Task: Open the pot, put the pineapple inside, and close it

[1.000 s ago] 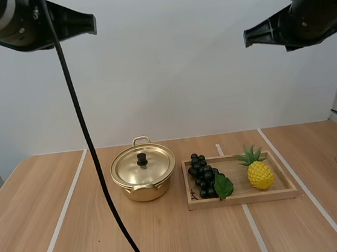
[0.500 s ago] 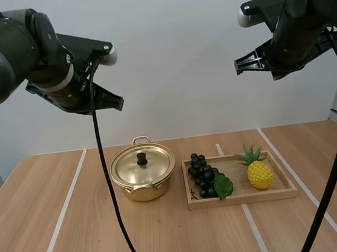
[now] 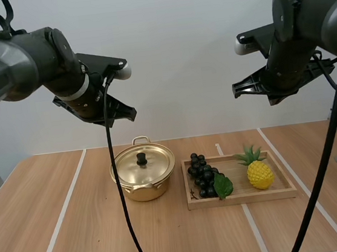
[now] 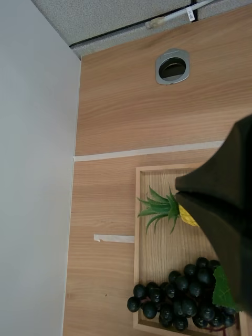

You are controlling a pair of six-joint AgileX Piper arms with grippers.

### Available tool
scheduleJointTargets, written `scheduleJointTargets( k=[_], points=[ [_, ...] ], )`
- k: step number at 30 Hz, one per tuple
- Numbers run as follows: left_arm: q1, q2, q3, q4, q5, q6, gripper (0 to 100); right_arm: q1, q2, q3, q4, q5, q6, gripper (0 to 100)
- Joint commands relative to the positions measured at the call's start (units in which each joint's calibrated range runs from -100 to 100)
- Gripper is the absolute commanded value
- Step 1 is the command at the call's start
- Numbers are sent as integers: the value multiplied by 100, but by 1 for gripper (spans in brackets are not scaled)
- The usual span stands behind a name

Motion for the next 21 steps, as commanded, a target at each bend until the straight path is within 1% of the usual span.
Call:
scheduleJointTargets(
  k=[1, 2, 4, 5, 6, 7, 8, 9, 10, 14, 18, 21],
  points=[
    [-17, 197, 17, -455, -73, 296, 2, -16, -28, 113, -98, -292, -51, 0],
    [-17, 281, 17, -542, -52, 363, 6, -16, -28, 113, -142, -292, -51, 0],
    [-17, 434, 17, -573, -17, 372, 21, -16, -28, 113, -245, -309, 0, 0],
    [-17, 517, 17, -573, 2, 372, 33, -16, -16, 113, -300, -309, 28, 0],
    [-17, 593, 17, -573, 54, 372, 47, -16, -18, 113, -325, -330, 28, 0],
    [-17, 654, 17, -573, 87, 372, 63, -16, -18, 113, -336, -355, 28, 0],
    [-17, 723, 17, -573, 110, 372, 76, -16, -18, 113, -337, -375, 28, 0],
    [-17, 778, 17, -584, 160, 372, 92, -16, -18, 113, -337, -392, 28, 0],
    [-17, 830, 17, -584, 171, 397, 100, -16, -18, 113, -349, -393, 28, 0],
    [-17, 1036, 17, -627, 324, 573, 100, -16, -18, 113, -349, -426, 28, 0],
    [-17, 1294, 17, -867, 344, 761, 100, -16, -18, 113, -349, -426, 28, 0],
    [-17, 1514, 17, -924, 242, 811, 100, -16, -18, 113, -349, -426, 28, 0]
  ],
)
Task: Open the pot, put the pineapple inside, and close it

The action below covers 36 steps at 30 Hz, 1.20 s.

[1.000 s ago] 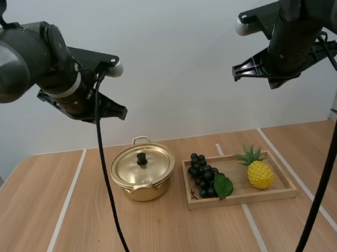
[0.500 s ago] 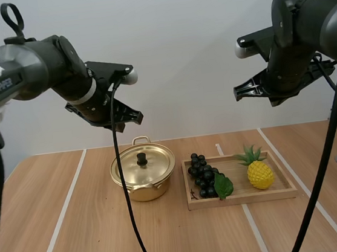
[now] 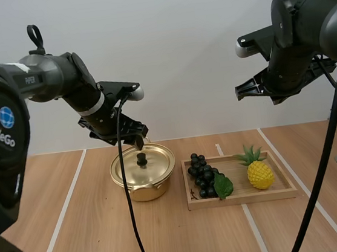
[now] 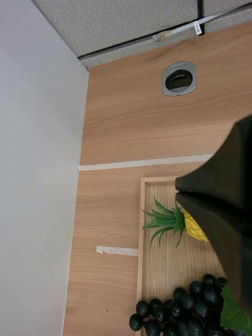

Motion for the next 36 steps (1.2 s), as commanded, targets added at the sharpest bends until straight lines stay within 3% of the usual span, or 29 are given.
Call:
scheduleJointTargets(
  k=[1, 9, 19, 26, 36],
  points=[
    [-17, 189, 17, -165, -91, 107, 100, -16, -18, 16, -49, -102, 0, 0],
    [-17, 491, 17, -260, -142, 247, 100, -16, -18, 16, -40, -169, 0, 0],
    [-363, 602, 17, -183, -654, 247, 100, -16, -18, 16, 38, -230, 0, 0],
    [-363, 870, 17, 419, -671, -15, 100, -16, -18, 16, 49, -230, 0, 0],
    [-363, 1007, 17, 353, -1131, 47, 100, -16, -18, 16, 60, -291, 0, 0]
  ],
)
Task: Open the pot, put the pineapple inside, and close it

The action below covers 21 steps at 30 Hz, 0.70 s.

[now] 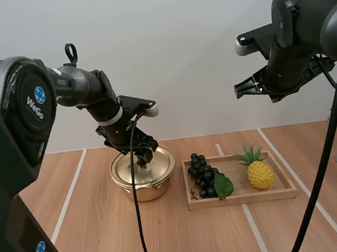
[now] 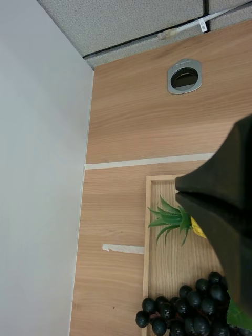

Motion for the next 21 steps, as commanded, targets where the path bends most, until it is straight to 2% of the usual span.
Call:
scheduleJointTargets(
  k=[1, 14, 16, 17, 21],
  points=[
    [-17, 132, 17, -99, -182, 17, 100, -16, -18, 16, 27, -90, 0, 0],
    [-17, 492, 17, -220, -210, 141, 100, -16, -18, 16, 28, -152, 0, 0],
    [-17, 492, 17, -298, -199, 201, 86, -16, -18, 16, 57, -203, 0, 0],
    [-17, 492, 17, -325, -181, 229, 76, -16, -18, 16, 66, -214, 0, 0],
    [-17, 492, 17, -403, -181, 241, 27, -16, -18, 16, 66, -233, 0, 0]
  ],
)
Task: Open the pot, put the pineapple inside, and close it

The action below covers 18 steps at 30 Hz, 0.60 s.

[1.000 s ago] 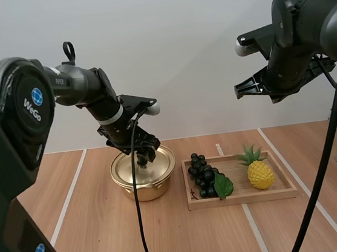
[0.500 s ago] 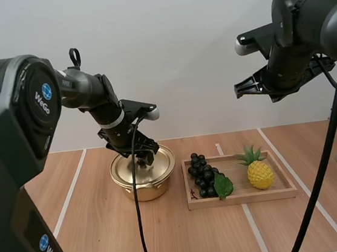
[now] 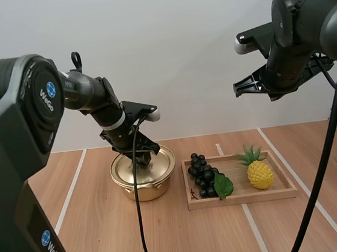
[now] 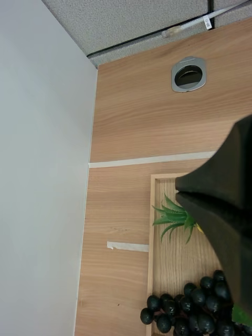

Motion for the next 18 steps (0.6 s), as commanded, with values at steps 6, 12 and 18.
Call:
scheduleJointTargets(
  k=[6, 12, 18],
  points=[
    [-17, 62, 5, -105, 43, 53, 0, -16, -18, 16, 21, -103, 0, 0],
    [-17, -283, -262, -95, 118, 47, 0, -16, -18, 16, -137, -103, 0, 0],
    [-17, -1228, -717, -95, 435, 42, 0, -16, -18, 16, -162, 252, 49, 0]
  ],
)
